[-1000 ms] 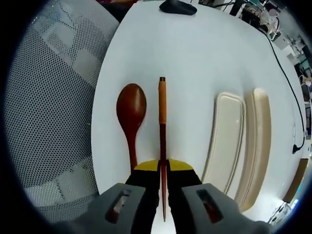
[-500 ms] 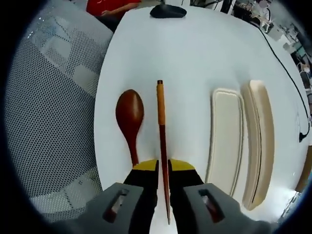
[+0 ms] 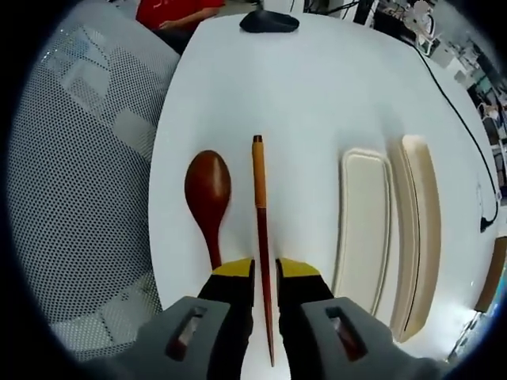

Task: Arrange the utensils inside the cutlery case until each visible utensil rests in its matching compartment.

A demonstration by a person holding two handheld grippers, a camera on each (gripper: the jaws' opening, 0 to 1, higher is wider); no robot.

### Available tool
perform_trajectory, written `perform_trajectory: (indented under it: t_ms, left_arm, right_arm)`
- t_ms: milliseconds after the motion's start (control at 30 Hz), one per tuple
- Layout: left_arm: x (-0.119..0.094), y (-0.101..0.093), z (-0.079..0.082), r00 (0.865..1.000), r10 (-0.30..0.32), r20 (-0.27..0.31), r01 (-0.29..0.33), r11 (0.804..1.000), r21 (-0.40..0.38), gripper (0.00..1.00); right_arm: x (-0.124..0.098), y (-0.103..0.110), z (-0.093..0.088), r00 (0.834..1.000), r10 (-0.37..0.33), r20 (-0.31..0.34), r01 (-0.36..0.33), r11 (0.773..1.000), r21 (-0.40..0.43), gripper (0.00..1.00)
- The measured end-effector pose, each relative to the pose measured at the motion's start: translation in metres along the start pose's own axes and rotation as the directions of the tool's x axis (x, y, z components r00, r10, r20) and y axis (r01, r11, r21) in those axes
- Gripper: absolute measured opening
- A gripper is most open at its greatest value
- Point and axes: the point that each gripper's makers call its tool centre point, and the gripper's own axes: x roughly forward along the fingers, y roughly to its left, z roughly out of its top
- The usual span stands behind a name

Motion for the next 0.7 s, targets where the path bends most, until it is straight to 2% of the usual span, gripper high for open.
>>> perform_trajectory:
  t_ms: [200, 267, 700]
  left_arm:
    - [0.0007, -0.0009, 0.0001, 1.0, -0.004, -0.001, 0.004, 1.0, 0.003, 0.4]
    - [0.0008, -0.0011, 0.0001, 1.0, -0.005, -0.002, 0.005, 1.0, 0.005, 0.4]
    - [0.0004, -0.0021, -0.0002, 1.0, -0.01, -0.006, 0.01, 1.0, 0.009, 0.4]
  right_arm:
    - [0.0005, -0.0008, -0.0008, 1.0, -0.001, -0.005, 0.001, 1.0, 0.01, 0.08]
    - [0.0006, 0.0, -0.0007, 1.0, -0.002, -0.007, 0.001, 1.0, -0.028, 0.08]
    - [-0.0001, 0.0012, 0.0001, 1.0, 0.007, -0.013, -0.007, 1.0, -0.027, 0.07]
